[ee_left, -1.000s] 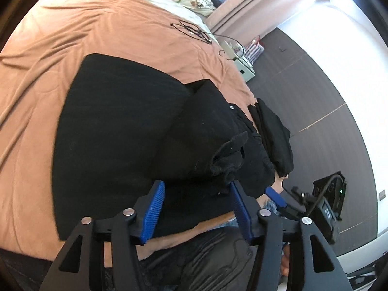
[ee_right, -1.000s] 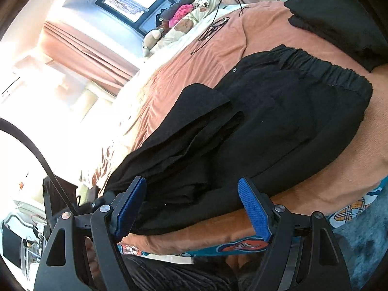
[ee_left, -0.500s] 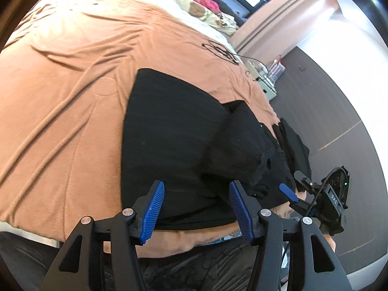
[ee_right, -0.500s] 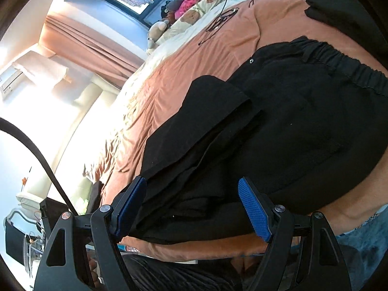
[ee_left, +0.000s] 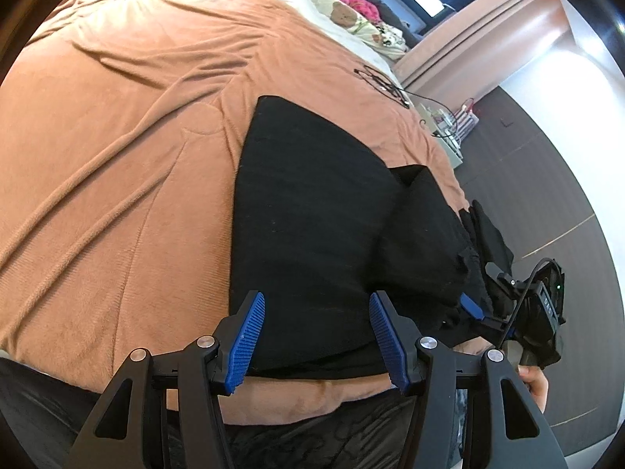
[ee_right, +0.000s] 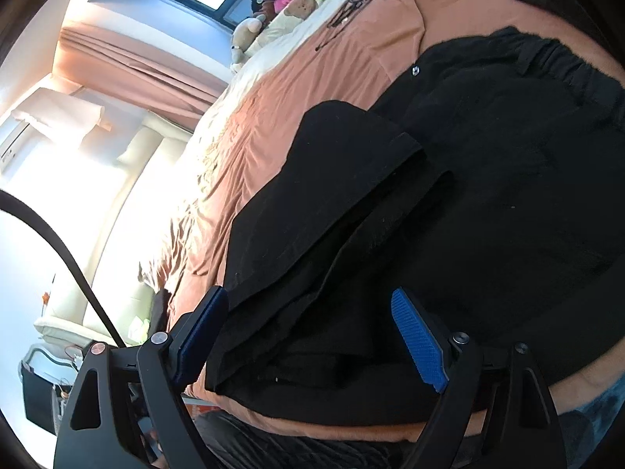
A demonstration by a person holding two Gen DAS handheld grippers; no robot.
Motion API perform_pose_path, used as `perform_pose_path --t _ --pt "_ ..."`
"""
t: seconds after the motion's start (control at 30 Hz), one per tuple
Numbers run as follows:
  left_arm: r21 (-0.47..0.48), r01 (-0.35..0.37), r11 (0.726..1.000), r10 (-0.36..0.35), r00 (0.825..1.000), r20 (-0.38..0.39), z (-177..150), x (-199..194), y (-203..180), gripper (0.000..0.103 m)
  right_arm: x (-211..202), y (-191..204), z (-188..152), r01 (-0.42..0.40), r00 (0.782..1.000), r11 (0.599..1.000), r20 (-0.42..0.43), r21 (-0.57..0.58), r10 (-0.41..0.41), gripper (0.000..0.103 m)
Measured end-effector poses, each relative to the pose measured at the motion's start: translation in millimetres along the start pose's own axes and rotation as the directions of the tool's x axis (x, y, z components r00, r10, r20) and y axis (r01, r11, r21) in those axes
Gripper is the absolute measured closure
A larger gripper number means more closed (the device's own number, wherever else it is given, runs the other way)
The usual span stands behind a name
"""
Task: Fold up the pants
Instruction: 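Open left tool and press the folded garment flat with both tools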
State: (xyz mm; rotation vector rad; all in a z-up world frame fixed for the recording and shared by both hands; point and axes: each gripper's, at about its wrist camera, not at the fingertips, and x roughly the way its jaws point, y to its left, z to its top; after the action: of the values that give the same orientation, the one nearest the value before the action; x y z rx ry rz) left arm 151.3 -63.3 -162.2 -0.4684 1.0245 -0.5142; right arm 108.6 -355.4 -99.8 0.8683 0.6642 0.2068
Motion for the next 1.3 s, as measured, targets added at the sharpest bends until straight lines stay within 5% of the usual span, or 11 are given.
perform_pose_path --t 0.53,0.6,0.73,0.87,1.1,1.3 --pt "-0.053 -0.017 0.998 0.016 1.000 -0.006 8 3 22 0.045 36 -23 28 -0.032 0.999 0.986 -0.015 0.162 0.035 0.019" --pt "-0.056 -0.012 0.998 0.012 1.000 -0.005 7 3 22 0.045 33 -22 24 -0.021 1.000 0.988 -0.017 0.153 0.024 0.029" --pt "-0.061 -0.018 0.998 0.017 1.000 -0.018 4 9 23 0.045 28 -21 23 -0.026 1.000 0.987 -0.006 0.157 0.028 0.068" --pt "-0.059 -0.020 0.998 0.019 1.000 -0.023 2 11 23 0.045 13 -12 27 -0.023 0.999 0.994 0.041 0.107 0.019 0.080" --pt "-0.070 -0.003 0.998 0.002 1.000 -0.020 4 10 23 0.045 -8 12 28 -0.001 0.997 1.000 0.073 -0.010 0.002 0.082" --pt "-0.070 0.008 0.998 -0.010 0.999 -0.031 7 12 24 0.045 0 5 16 -0.022 0.998 0.999 0.063 0.049 0.019 0.073"
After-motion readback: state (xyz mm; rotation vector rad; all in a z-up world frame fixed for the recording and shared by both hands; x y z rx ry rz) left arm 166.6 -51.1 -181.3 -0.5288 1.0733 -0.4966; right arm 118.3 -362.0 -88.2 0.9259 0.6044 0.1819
